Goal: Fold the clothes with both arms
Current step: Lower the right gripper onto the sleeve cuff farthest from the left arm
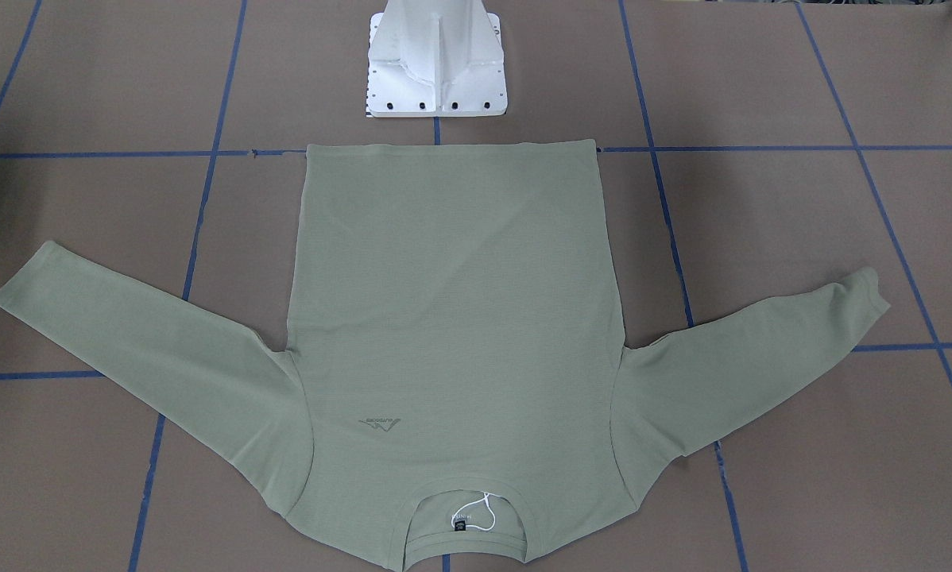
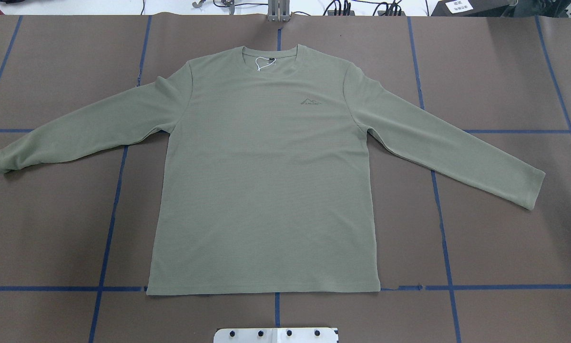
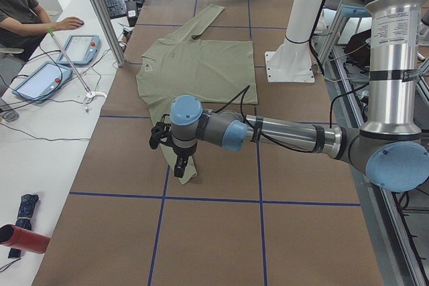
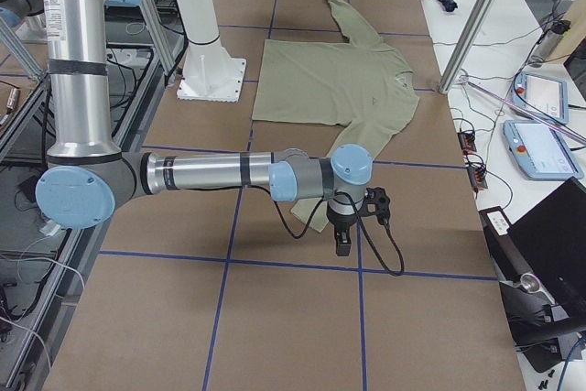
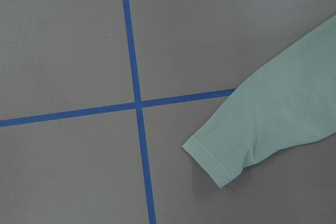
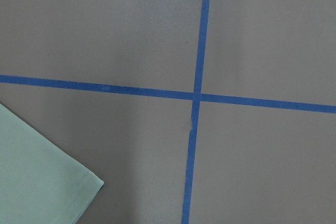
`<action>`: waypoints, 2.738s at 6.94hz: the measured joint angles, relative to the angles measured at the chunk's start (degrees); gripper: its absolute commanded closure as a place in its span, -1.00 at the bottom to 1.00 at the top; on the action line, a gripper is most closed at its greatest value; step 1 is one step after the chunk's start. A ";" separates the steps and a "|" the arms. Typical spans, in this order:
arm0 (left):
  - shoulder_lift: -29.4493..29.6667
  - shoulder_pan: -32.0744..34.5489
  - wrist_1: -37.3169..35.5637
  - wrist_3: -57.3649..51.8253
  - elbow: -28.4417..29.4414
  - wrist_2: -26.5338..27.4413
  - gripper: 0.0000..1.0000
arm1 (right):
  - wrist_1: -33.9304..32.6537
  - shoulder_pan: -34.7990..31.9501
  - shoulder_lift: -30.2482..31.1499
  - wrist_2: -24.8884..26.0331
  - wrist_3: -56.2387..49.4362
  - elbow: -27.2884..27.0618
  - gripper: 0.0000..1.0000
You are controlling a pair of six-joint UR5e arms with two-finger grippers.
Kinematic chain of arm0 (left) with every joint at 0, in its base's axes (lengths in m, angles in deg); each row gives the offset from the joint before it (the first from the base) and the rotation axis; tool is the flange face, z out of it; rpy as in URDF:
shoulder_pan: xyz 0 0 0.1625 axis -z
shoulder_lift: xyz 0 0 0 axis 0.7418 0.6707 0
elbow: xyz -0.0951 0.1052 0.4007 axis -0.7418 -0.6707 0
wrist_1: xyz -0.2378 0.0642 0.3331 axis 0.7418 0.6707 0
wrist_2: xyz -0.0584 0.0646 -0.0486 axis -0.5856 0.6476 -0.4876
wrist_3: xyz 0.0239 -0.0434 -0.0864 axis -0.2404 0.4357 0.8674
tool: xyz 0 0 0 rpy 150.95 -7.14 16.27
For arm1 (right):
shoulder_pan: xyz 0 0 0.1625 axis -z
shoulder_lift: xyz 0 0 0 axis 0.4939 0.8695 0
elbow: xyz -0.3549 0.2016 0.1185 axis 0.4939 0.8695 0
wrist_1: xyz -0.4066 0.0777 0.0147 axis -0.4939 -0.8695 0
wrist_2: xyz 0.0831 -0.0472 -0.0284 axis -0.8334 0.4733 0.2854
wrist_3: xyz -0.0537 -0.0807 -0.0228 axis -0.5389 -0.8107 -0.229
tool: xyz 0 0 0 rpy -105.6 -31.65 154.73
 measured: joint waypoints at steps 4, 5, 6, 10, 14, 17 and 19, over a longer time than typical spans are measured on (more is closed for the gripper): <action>-0.08 -0.08 0.24 0.18 -0.98 -0.60 -1.00 | 7.87 8.71 -0.22 -4.21 3.11 4.69 -1.00; -0.06 -0.12 0.40 0.20 -1.05 -0.64 -1.00 | 15.53 10.32 -0.25 -4.22 7.72 8.79 -1.00; -0.05 -0.14 0.51 0.16 -1.02 -0.65 -1.00 | 23.64 12.07 -0.24 -4.15 14.20 12.43 -0.99; 0.03 -0.19 0.64 0.07 -1.08 -0.64 -1.00 | 39.76 17.30 0.44 -3.88 36.14 17.14 -0.37; 0.00 -0.16 0.64 0.06 -0.98 -0.57 -1.00 | 44.24 18.83 1.94 -3.63 41.03 17.40 -0.28; -0.02 -0.16 0.64 0.06 -0.99 -0.57 -1.00 | 44.30 18.89 2.00 -3.36 41.08 17.67 0.13; -0.04 -0.16 0.64 0.07 -0.99 -0.57 -1.00 | 44.30 18.95 1.99 -3.30 41.09 17.80 1.00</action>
